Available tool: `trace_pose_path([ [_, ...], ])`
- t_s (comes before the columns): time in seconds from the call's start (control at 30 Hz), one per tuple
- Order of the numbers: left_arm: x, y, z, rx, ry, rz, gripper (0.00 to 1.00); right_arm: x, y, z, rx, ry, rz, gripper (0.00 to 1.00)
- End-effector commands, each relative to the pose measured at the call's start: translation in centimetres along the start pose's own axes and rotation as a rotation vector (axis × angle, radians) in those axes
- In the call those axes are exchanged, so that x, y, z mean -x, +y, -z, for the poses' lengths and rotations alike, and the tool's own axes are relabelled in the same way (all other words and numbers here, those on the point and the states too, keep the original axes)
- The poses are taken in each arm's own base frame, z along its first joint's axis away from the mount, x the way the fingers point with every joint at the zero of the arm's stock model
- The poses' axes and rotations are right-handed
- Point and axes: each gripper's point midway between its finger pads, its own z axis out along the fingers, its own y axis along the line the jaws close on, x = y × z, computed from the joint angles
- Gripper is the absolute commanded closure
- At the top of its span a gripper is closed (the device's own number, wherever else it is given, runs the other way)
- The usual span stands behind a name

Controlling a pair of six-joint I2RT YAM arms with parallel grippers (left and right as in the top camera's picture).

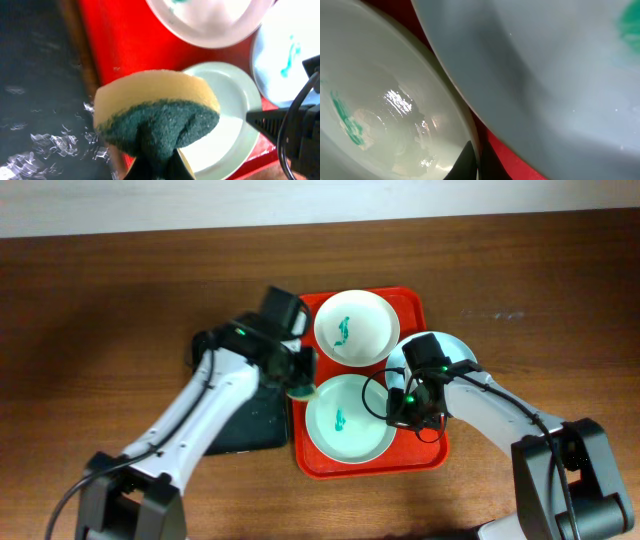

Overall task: Clean dirty plates on tray and stack at the side
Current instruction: 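Scrub the right plate with the sponge held in the left gripper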

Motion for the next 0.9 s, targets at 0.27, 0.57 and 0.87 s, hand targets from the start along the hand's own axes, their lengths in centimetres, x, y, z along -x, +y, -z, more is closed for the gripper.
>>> trace_pose_path([
  [0.27, -7.4, -6.1, -10.4, -0.175, 0.195, -0.027, 1.00, -0.1, -1.5, -0.9, -0.077, 0.002, -0.033, 0.96],
  [0.57, -8.6, -1.1, -12.7, 0.047, 0.277, 0.026, 1.00, -0.3, -1.6, -0.9, -0.081, 0.010, -0.035, 0.96],
  [0.87, -4.3, 2.9, -10.5, 0.355, 0.132, -0.026, 1.00, -0.3, -1.6, -0.9, -0.082, 0.010, -0.035, 0.96],
])
